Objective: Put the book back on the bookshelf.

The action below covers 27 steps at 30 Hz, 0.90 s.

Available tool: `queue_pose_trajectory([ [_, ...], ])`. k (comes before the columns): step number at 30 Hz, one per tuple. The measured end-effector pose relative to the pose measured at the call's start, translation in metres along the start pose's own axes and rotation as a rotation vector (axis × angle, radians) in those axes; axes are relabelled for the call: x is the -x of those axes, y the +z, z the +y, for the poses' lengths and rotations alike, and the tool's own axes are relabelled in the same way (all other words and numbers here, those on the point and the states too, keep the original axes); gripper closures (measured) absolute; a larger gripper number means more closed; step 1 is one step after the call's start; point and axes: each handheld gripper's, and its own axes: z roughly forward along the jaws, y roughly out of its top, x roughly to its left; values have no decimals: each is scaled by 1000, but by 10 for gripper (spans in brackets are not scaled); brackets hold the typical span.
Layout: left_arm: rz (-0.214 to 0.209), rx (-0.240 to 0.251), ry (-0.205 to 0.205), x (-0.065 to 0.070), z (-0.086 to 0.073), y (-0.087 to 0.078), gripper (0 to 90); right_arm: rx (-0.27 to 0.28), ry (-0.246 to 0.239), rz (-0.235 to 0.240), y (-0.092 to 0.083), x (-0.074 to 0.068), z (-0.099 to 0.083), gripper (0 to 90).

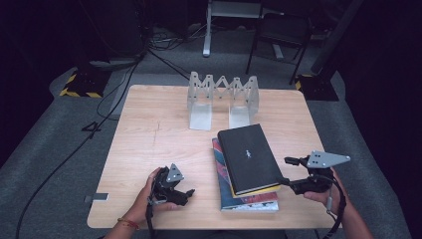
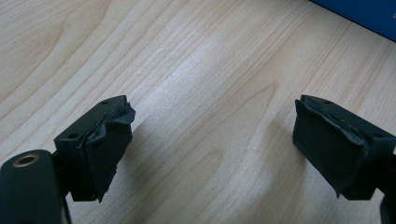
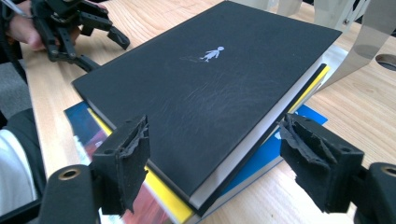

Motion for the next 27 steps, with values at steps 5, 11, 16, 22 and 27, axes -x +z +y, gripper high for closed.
queue_pose_trajectory([
  [5,-5,-1,0,-1,2,2,118,-62,-1,12,19,5,4,216],
  [11,-2,-3,2,-1,8,7,118,-76,64,65,28,12,3,154],
  [16,-5,1,3,0,10,9,123,-72,85,87,34,14,2,103],
  [22,8,21,-32,-5,15,10,207,-69,88,67,37,9,3,82],
  [27,26,44,-8,-5,26,10,215,-69,86,54,39,3,4,82],
])
